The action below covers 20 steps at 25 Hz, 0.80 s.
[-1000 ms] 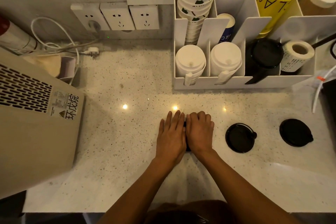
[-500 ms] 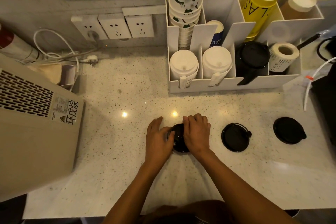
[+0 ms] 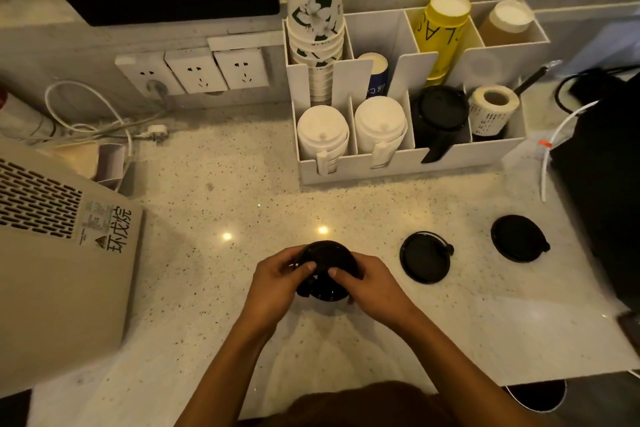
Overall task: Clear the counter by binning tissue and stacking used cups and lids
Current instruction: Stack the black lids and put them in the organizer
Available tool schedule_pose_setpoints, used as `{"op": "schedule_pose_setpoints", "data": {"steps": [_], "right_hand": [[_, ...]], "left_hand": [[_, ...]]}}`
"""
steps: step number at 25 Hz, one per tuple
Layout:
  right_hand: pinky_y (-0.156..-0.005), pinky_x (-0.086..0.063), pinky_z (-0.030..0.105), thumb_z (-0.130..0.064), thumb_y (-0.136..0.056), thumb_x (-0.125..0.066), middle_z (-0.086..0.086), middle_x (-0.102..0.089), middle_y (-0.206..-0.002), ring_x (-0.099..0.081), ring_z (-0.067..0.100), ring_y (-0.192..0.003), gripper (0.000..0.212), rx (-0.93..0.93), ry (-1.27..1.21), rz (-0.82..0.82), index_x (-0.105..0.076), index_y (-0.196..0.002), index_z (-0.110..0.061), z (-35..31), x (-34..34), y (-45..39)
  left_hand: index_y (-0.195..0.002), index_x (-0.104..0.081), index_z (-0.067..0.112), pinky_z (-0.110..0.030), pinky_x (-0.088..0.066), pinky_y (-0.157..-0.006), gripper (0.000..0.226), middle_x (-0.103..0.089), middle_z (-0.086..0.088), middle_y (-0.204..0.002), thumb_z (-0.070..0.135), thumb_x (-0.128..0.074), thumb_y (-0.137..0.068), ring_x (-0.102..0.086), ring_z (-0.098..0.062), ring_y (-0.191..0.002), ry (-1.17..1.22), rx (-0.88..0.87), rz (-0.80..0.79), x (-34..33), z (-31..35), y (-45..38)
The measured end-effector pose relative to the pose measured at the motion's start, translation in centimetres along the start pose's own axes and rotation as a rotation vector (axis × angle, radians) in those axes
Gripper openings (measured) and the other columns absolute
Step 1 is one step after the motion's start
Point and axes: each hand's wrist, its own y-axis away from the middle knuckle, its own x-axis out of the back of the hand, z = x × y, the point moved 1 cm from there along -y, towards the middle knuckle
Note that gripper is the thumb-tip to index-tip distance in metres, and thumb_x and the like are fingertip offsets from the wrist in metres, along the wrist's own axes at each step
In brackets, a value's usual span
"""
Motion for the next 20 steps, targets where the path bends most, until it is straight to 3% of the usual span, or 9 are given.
{"op": "schedule_pose_setpoints", "data": {"steps": [2, 7, 11, 14, 17, 20], "right_hand": [[-0.067, -0.054, 0.019, -0.023, -0.095, -0.064, -0.006, -0.075, -0.1, -0.071, 0.007, -0.09, 0.022, 0.005, -0.02, 0.028, -0.069, -0.115, -0.029, 0.0, 0.1, 1.0], [-0.087, -0.058, 0.031, -0.024, -0.094, -0.064, -0.005, -0.075, -0.104, -0.07, 0.01, -0.098, 0.023, 0.018, -0.011, 0.058, -0.07, -0.116, -0.027, 0.1, 0.1, 3.1], [-0.074, -0.056, 0.021, -0.025, -0.087, -0.072, -0.016, -0.075, -0.098, -0.069, 0.003, -0.094, 0.026, 0.028, -0.066, 0.098, -0.068, -0.107, -0.042, -0.3, -0.6, 4.7], [-0.074, -0.056, 0.017, -0.023, -0.085, -0.074, -0.025, -0.073, -0.092, -0.068, -0.004, -0.094, 0.035, 0.019, -0.026, 0.102, -0.064, -0.098, -0.053, -0.3, -1.4, 5.5], [-0.079, -0.053, 0.014, -0.023, -0.086, -0.074, -0.022, -0.072, -0.097, -0.066, -0.006, -0.095, 0.034, 0.015, 0.034, 0.156, -0.064, -0.104, -0.049, 0.1, -1.8, 6.2], [-0.072, -0.045, 0.007, -0.025, -0.088, -0.073, -0.021, -0.068, -0.095, -0.062, -0.008, -0.091, 0.026, 0.067, 0.169, 0.239, -0.061, -0.098, -0.047, 0.2, -1.6, 7.3]], "left_hand": [[-0.104, -0.075, 0.038, -0.022, -0.058, -0.082, 0.033, -0.078, 0.011, -0.1, 0.008, -0.07, -0.091, -0.073, -0.006, -0.096, -0.006, 0.001, -0.062, 0.0, 0.1, 0.5], [-0.103, -0.072, 0.034, -0.022, -0.059, -0.083, 0.026, -0.078, 0.012, -0.097, 0.011, -0.07, -0.092, -0.073, -0.005, -0.094, -0.085, 0.012, -0.073, -0.6, 0.2, 1.9], [-0.102, -0.074, 0.03, -0.019, -0.058, -0.073, 0.025, -0.079, 0.008, -0.095, 0.008, -0.069, -0.092, -0.074, -0.008, -0.092, 0.031, 0.035, -0.036, -0.7, -0.1, 2.8], [-0.107, -0.074, 0.027, -0.018, -0.058, -0.072, 0.025, -0.079, 0.006, -0.099, 0.008, -0.068, -0.093, -0.074, -0.009, -0.094, 0.118, 0.046, -0.032, -0.7, -0.6, 3.5], [-0.107, -0.074, 0.03, -0.019, -0.058, -0.075, 0.026, -0.078, 0.009, -0.1, 0.009, -0.068, -0.093, -0.073, -0.007, -0.096, 0.12, 0.035, -0.065, -0.7, -1.3, 4.3], [-0.11, -0.074, 0.029, -0.022, -0.057, -0.085, 0.028, -0.077, 0.008, -0.105, 0.008, -0.069, -0.091, -0.072, -0.007, -0.099, 0.07, 0.002, -0.121, -0.4, -1.2, 4.6]]}}
